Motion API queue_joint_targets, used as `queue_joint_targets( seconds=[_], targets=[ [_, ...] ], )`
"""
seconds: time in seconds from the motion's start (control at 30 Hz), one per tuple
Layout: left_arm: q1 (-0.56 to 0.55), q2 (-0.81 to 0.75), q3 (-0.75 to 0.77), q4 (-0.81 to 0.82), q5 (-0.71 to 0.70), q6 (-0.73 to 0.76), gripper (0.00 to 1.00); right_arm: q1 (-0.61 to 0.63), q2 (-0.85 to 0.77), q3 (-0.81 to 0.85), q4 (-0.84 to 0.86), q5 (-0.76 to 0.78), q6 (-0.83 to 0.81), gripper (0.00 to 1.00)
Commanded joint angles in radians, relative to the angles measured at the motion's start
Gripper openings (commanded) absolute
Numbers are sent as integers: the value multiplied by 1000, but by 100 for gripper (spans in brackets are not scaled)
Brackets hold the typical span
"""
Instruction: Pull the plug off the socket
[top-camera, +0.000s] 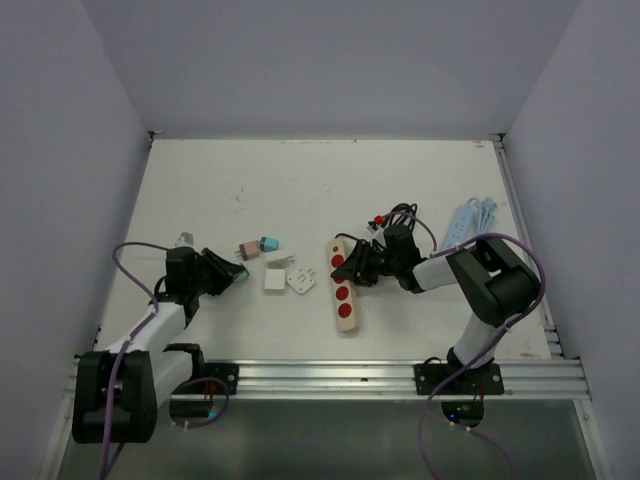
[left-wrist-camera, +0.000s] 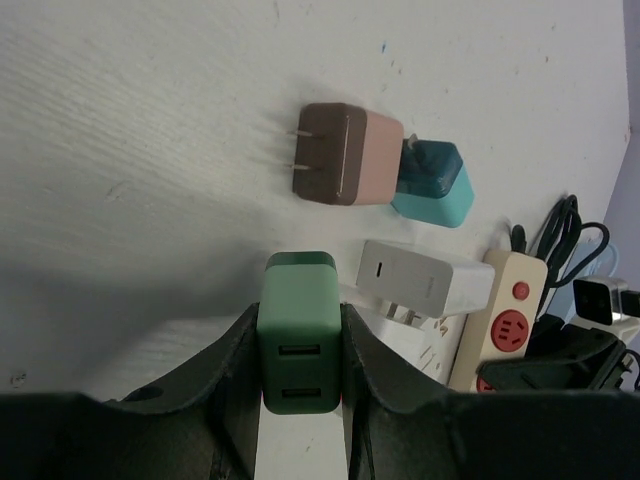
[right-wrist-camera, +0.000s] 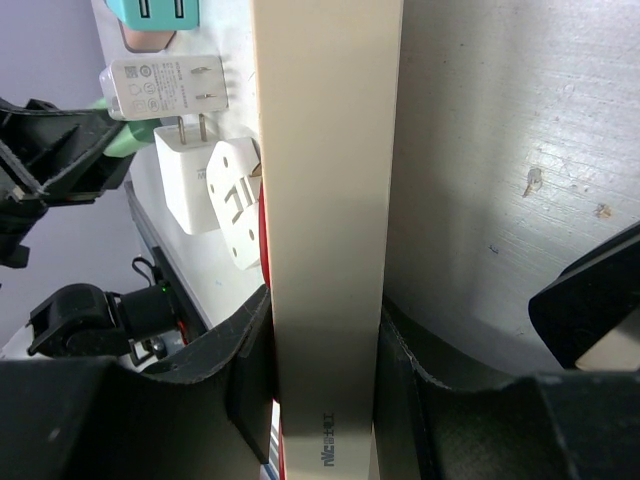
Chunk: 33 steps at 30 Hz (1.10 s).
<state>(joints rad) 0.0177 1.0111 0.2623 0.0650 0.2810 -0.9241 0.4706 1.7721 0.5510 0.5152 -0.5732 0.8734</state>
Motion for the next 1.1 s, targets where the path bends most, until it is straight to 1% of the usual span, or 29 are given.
queue_joint_targets(
  seconds=[0.0,0.03,0.07,0.1,0.13,0.17,0.2,0.23,0.3,0.33,0.37,0.43,0.47,0.5,0.57,0.6,0.63,0.67,0.73,0.77,0.83,0.87,0.93,1.0,1.07],
  targets=[
    [10,41,-41,168,72,-15,16,-18,118,-86,-353,256,-100,0],
    [11,52,-50,189,75,-18,19,-17,118,-86,-353,256,-100,0],
    [10,64,-73,217,83,-25,25,-18,118,-85,-353,256,-100,0],
    [10,79,-84,276,92,-45,27,-18,118,-86,-353,256,-100,0],
    [10,113,-93,306,116,-56,30,-18,118,-86,-353,256,-100,0],
    [10,133,-103,332,128,-65,35,-18,118,-85,-353,256,-100,0],
    [8,165,-103,364,148,-71,38,-18,118,-85,-353,254,-100,0],
    [10,179,-103,371,155,-73,40,-18,118,-85,-353,253,-100,0],
    [8,190,-100,369,170,-67,50,-18,112,-88,-354,254,-100,0],
    [8,185,-95,357,169,-62,67,-18,109,-88,-356,254,-99,0],
    [8,179,-91,340,162,-46,75,-18,102,-89,-359,257,-100,0],
    [10,144,-74,245,133,-24,87,-17,83,-86,-369,262,-100,0],
    [10,129,-52,208,120,-12,97,-18,76,-85,-376,263,-102,0],
    [8,97,-40,132,94,14,100,-17,57,-83,-383,266,-106,0],
    [8,64,4,50,60,56,100,-16,35,-68,-420,285,-114,0],
    [8,32,21,-35,26,71,100,-16,23,-60,-434,294,-126,0],
    [10,20,61,-63,9,88,99,-16,-5,-43,-466,311,-132,0],
    [10,6,84,-173,-21,128,100,-16,-19,-33,-484,318,-148,0],
    [10,0,161,-259,-49,171,100,-17,-52,-10,-538,340,-159,0],
    [8,-6,188,-333,-60,216,100,-16,-59,18,-552,354,-171,0],
    [10,-38,262,-401,-91,260,100,-18,-65,55,-596,363,-183,0],
    [10,-55,285,-456,-103,302,99,-18,-59,102,-612,377,-198,0],
    [10,-121,349,-505,-158,339,100,-17,-43,182,-648,386,-208,0],
    [10,-186,405,-570,-228,395,99,-18,-5,240,-675,400,-224,0],
    [8,-239,434,-625,-273,433,99,-18,51,332,-693,397,-241,0]
  ],
)
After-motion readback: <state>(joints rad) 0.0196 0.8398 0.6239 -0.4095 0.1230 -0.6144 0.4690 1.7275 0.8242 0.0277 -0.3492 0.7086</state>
